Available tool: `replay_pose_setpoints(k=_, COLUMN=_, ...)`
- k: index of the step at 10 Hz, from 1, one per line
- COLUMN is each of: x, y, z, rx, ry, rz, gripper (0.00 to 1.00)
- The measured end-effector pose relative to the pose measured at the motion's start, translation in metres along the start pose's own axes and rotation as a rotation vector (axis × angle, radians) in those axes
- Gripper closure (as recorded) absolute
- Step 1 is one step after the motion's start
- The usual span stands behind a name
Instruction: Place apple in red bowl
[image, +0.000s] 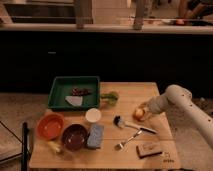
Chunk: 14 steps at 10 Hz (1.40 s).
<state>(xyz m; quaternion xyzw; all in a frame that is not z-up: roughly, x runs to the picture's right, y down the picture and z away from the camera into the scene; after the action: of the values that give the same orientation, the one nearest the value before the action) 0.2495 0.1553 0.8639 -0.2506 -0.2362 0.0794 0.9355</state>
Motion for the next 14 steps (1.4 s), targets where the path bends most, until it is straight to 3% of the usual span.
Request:
replay_pose_setpoints(k=5, x=-0.022, y=-0.009, z=-0.021, rx=0.019, ry=0.054, rz=-0.095, gripper=1.0)
replay_pose_setpoints(k=11, x=-0.054, y=-0.025, z=-0.066, rx=0.032, ry=0.18, rz=-0.236, gripper=1.0)
replay_pose_setpoints(k=14, x=-0.076, y=-0.027, z=-0.079, rx=0.034, ry=0.219, rz=-0.309, gripper=1.0)
